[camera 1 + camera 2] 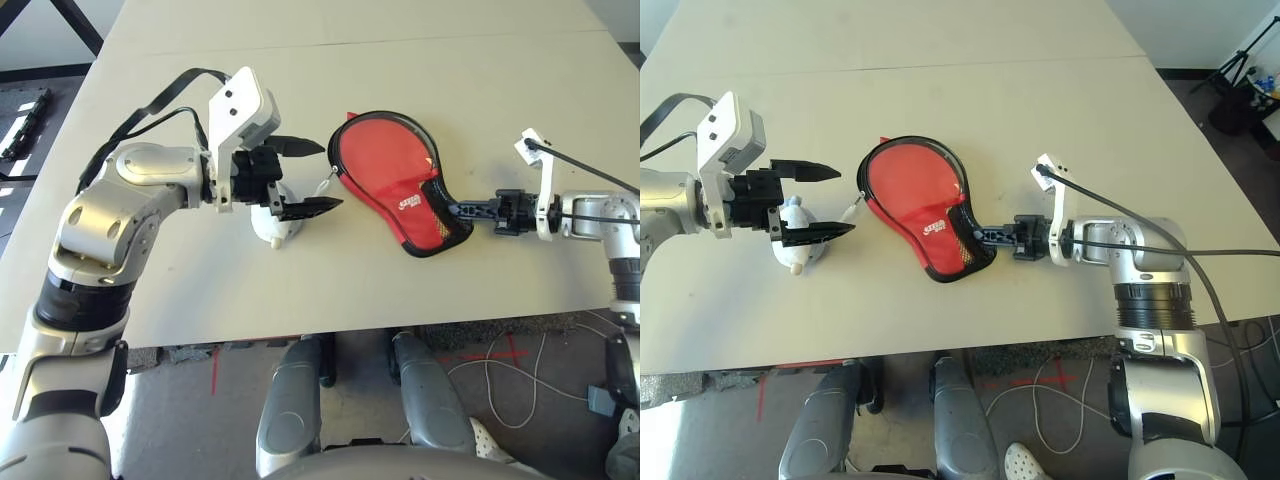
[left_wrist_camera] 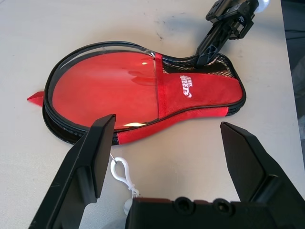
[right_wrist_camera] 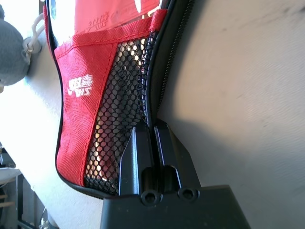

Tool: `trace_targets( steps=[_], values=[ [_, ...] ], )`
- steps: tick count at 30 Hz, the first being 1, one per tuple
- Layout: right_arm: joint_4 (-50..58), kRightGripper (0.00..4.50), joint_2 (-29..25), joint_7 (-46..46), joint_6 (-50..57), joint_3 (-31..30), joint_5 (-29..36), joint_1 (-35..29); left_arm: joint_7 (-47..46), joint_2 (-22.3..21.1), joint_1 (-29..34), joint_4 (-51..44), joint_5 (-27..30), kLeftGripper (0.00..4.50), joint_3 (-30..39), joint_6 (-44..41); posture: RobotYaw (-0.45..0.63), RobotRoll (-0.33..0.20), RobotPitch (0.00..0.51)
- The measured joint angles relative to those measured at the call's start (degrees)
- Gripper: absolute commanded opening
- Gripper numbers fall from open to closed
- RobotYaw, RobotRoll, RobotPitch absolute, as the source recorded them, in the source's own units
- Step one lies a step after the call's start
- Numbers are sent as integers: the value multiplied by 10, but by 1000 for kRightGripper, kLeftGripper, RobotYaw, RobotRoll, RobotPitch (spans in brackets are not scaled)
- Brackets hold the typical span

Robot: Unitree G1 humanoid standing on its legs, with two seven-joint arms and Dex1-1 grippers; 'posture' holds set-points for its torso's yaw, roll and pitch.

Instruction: Store the ping-pong paddle in its case and zip it.

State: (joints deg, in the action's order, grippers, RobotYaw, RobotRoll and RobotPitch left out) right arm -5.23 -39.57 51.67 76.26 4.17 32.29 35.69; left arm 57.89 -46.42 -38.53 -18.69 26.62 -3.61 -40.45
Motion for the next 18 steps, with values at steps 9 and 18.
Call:
trace_targets(
  steps=[9,18],
  values=[
    [92,38,26,-49,76,27,37,-36,17,-21,-1,10,-30,4500,-22,18,29,0,284],
    [146,38,57,-87,133,50,76,-59,30,-26,-1,18,-62,4500,-33,42,31,0,284]
  ],
)
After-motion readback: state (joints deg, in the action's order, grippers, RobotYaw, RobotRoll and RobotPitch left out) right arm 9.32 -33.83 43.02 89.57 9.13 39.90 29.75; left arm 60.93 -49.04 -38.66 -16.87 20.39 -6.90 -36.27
